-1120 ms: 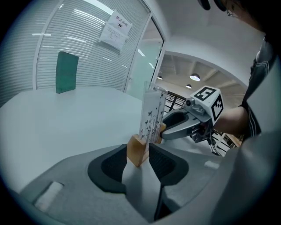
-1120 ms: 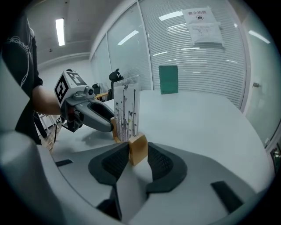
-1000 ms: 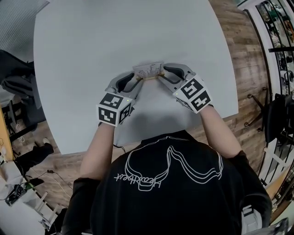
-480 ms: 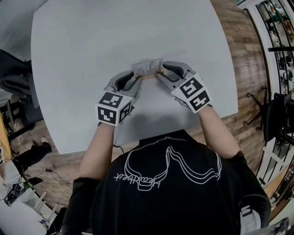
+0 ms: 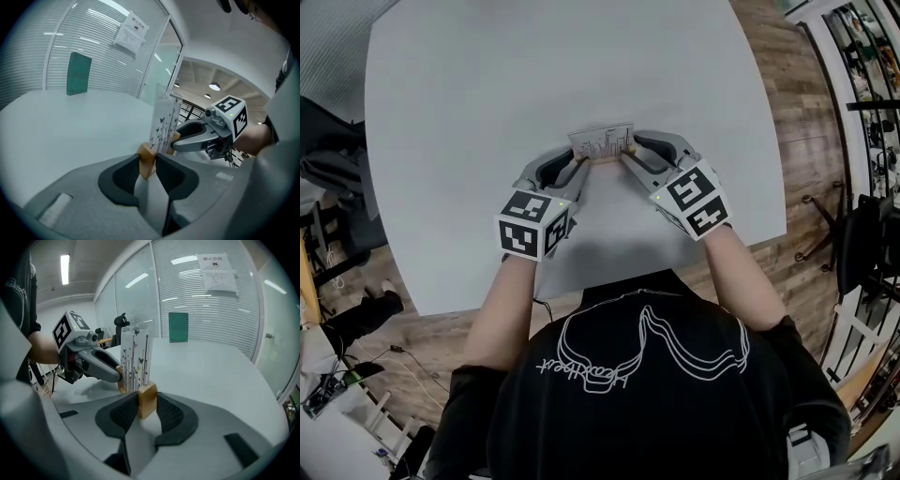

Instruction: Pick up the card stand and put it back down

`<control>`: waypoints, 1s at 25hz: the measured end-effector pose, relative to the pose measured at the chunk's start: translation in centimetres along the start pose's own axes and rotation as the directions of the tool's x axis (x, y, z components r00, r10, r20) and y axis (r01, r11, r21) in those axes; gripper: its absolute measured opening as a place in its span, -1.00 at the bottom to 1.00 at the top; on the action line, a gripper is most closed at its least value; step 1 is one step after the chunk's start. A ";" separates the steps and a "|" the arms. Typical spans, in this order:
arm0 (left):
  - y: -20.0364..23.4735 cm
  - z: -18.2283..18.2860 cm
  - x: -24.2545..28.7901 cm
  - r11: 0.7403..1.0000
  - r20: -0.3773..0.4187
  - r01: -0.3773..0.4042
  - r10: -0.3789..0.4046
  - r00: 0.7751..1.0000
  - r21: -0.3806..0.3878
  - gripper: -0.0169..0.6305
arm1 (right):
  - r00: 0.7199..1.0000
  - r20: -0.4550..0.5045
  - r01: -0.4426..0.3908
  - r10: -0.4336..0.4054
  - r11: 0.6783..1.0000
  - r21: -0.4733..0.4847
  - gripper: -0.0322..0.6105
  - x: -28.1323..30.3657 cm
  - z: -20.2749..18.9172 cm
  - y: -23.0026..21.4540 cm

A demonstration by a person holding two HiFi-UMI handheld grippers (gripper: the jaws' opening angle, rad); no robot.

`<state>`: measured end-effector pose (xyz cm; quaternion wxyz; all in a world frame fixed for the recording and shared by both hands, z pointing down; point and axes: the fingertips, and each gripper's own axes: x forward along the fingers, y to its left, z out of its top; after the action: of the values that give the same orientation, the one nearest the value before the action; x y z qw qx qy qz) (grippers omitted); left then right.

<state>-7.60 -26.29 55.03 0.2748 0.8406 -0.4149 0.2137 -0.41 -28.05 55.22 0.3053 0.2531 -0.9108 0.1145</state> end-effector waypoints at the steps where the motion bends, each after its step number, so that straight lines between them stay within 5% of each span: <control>1: 0.0 0.0 -0.2 1.000 0.003 0.001 -0.001 1.000 -0.002 -0.59 | 1.000 0.007 0.000 0.000 1.000 0.005 -0.51 0.0 0.2 0.1; 25: -5.7 2.1 -12.4 0.998 0.132 -0.058 0.059 0.989 -0.011 -0.60 | 0.984 0.177 0.003 -0.002 1.000 -0.006 -0.53 -8.4 6.2 8.7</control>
<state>-9.70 -17.61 44.51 0.2434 0.8395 -0.4574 0.1637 -2.41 -19.66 44.69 0.2240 0.2626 -0.9344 0.0882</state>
